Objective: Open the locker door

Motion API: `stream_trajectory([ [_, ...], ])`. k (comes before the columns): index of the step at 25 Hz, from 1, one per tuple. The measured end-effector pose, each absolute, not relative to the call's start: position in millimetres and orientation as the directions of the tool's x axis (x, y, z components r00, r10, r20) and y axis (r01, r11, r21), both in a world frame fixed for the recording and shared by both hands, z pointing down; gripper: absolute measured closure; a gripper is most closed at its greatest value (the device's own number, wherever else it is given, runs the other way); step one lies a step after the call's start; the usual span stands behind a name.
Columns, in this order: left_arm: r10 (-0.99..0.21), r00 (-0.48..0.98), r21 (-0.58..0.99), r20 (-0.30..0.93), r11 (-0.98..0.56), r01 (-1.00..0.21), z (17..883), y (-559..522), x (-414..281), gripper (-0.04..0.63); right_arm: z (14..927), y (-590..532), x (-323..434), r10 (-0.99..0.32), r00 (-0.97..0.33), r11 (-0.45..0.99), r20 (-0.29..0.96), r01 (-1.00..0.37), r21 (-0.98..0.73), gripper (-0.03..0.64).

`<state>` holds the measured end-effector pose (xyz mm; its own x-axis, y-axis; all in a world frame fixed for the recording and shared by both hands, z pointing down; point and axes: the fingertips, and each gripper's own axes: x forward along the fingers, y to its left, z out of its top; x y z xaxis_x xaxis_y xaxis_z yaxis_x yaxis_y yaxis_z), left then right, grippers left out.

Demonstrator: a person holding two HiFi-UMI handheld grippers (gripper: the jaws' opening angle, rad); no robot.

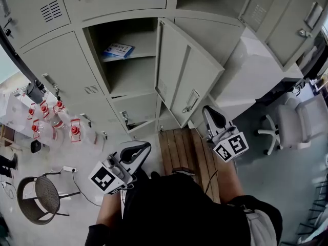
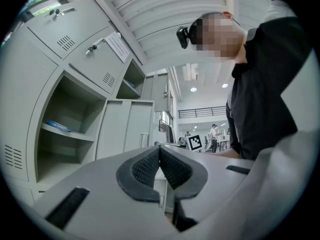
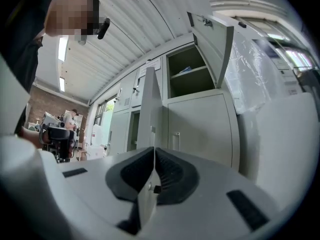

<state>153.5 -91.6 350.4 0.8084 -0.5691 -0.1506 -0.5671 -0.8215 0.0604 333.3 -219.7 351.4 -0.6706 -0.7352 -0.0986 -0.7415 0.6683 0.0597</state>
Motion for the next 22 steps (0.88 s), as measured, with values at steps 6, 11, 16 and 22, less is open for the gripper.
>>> stream_trajectory([
  [6,-0.579,0.805,0.067,-0.131,-0.815,-0.576,356.2,-75.8,152.7,0.584,347.5,-185.6,312.4,-0.689,-0.714,0.713,-0.124,-0.699,0.057,0.598],
  [11,-0.591,0.797,0.060,-0.126,-0.806,-0.588,359.2,-64.0,150.2,0.584,350.7,-156.1,282.0,-0.624,-0.771,0.772,-0.128,-0.633,0.055,0.600],
  [16,-0.579,0.811,0.099,-0.086,-0.815,-0.571,371.1,-47.4,149.9,0.584,358.7,-126.5,259.6,-0.585,-0.803,0.805,-0.111,-0.592,0.039,0.601],
  [22,-0.560,0.820,0.092,-0.118,-0.829,-0.552,360.6,-24.4,141.3,0.584,361.4,-89.4,234.8,-0.563,-0.821,0.823,-0.089,-0.567,0.024,0.603],
])
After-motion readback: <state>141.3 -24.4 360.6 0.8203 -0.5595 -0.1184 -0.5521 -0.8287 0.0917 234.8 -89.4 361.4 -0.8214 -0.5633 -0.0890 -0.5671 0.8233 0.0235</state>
